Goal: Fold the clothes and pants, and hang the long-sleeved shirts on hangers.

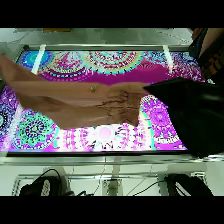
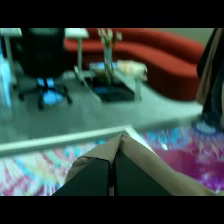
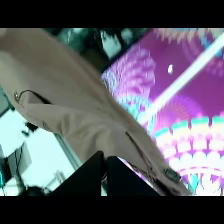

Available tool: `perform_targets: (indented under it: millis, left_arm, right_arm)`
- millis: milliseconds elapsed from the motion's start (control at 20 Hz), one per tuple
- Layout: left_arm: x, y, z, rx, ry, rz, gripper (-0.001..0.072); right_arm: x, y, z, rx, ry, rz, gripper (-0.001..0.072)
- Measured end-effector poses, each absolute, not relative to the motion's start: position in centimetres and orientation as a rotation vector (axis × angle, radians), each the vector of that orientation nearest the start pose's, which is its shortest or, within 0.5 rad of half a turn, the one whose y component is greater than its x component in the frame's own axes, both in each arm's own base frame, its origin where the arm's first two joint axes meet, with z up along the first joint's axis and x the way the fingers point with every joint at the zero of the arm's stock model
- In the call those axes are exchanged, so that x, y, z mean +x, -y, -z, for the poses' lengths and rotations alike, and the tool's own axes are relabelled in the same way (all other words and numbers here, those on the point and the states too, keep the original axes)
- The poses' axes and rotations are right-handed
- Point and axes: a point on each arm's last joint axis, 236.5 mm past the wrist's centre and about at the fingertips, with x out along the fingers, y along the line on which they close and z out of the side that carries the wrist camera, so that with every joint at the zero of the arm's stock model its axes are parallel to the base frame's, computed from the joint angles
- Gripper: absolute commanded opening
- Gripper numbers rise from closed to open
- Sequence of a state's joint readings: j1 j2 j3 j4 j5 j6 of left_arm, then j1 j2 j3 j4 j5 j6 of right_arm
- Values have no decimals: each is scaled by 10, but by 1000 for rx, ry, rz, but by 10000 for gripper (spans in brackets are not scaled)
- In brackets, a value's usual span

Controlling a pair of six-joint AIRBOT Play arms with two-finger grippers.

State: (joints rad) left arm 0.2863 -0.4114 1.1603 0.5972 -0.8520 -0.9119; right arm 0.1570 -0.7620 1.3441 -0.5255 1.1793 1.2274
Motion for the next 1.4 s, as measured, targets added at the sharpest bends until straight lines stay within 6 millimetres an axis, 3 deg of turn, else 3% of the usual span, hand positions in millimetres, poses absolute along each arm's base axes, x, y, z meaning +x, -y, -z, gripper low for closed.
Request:
perform_targets:
  millis: [100,200,350,450,550,750,800,900,1000,1150,1400]
  left_arm:
    - [227,84,-435,-16,185,380,5]
    - [227,82,-435,-25,188,374,5]
    - [259,74,-401,-111,80,378,5]
    - [298,71,-356,-204,-58,398,5]
    - [340,78,-296,-296,-226,438,5]
    - [416,128,-160,-362,-540,515,5]
    - [430,140,-127,-360,-601,516,5]
    - [445,156,-79,-363,-688,511,5]
    - [449,164,-53,-370,-745,510,5]
    - [436,173,-40,-393,-824,557,5]
    - [362,206,-13,-391,-1133,716,6]
  right_arm:
    - [227,-223,-386,347,-344,-1018,18]
    - [231,-220,-392,361,-321,-992,18]
    - [262,-217,-359,411,-417,-920,18]
    - [296,-216,-312,464,-536,-850,18]
    - [332,-216,-262,524,-640,-776,19]
    - [411,-212,-151,612,-776,-575,19]
    - [427,-209,-128,623,-788,-526,19]
    - [452,-196,-86,630,-812,-436,18]
    - [464,-179,-60,618,-835,-374,18]
    - [460,-153,-35,589,-918,-339,19]
    - [403,-118,7,461,-1221,-354,19]
